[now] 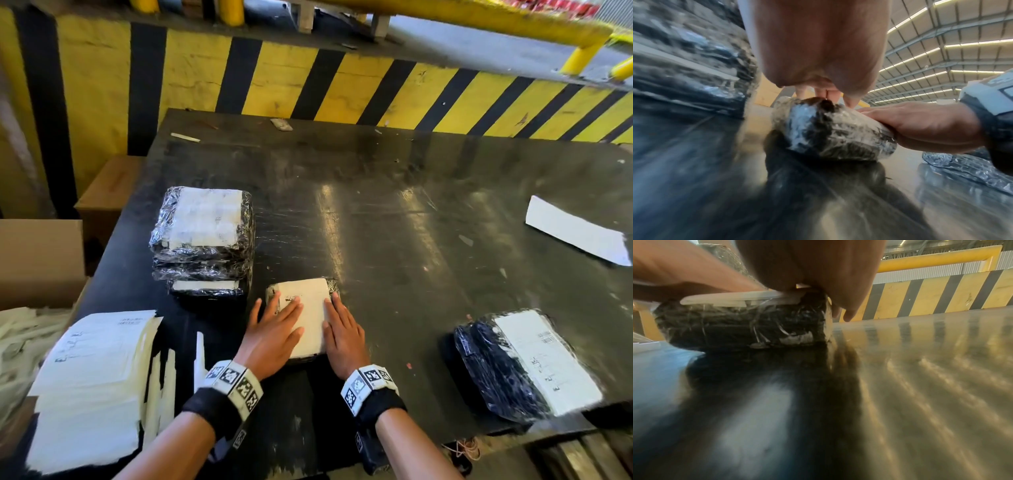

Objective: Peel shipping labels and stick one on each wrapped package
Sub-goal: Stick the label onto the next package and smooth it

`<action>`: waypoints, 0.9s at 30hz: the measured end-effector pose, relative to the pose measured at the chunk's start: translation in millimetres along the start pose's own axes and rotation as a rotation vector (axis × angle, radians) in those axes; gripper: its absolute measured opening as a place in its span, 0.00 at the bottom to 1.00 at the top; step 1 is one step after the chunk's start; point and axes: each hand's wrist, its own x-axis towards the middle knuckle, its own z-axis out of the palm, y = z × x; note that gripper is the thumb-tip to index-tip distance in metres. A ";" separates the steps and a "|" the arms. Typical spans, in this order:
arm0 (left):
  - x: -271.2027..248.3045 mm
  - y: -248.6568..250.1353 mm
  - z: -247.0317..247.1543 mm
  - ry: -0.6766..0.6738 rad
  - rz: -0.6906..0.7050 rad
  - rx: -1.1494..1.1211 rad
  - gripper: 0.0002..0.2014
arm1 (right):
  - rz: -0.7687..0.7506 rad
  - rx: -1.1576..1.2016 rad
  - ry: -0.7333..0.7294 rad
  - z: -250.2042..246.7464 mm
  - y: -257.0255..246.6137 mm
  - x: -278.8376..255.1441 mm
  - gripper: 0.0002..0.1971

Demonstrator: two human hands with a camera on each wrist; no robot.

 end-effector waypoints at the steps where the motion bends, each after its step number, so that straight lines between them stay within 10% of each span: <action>1: -7.0 -4.9 0.7 0.025 -0.017 -0.004 0.40 | 0.005 0.004 -0.002 0.1 0.0 0.5 0.27; 8: -16.1 -20.4 -5.2 0.256 -0.014 -0.045 0.29 | 0.025 -0.022 -0.033 -1.9 -1.9 0.7 0.25; 15: 41.1 5.2 -21.8 -0.053 -0.089 -0.057 0.29 | 0.003 0.000 -0.028 -2.6 0.4 -0.7 0.30; 27: -28.6 -11.0 9.3 -0.002 -0.321 -0.303 0.46 | 0.015 0.118 -0.028 -5.7 -3.6 -1.0 0.26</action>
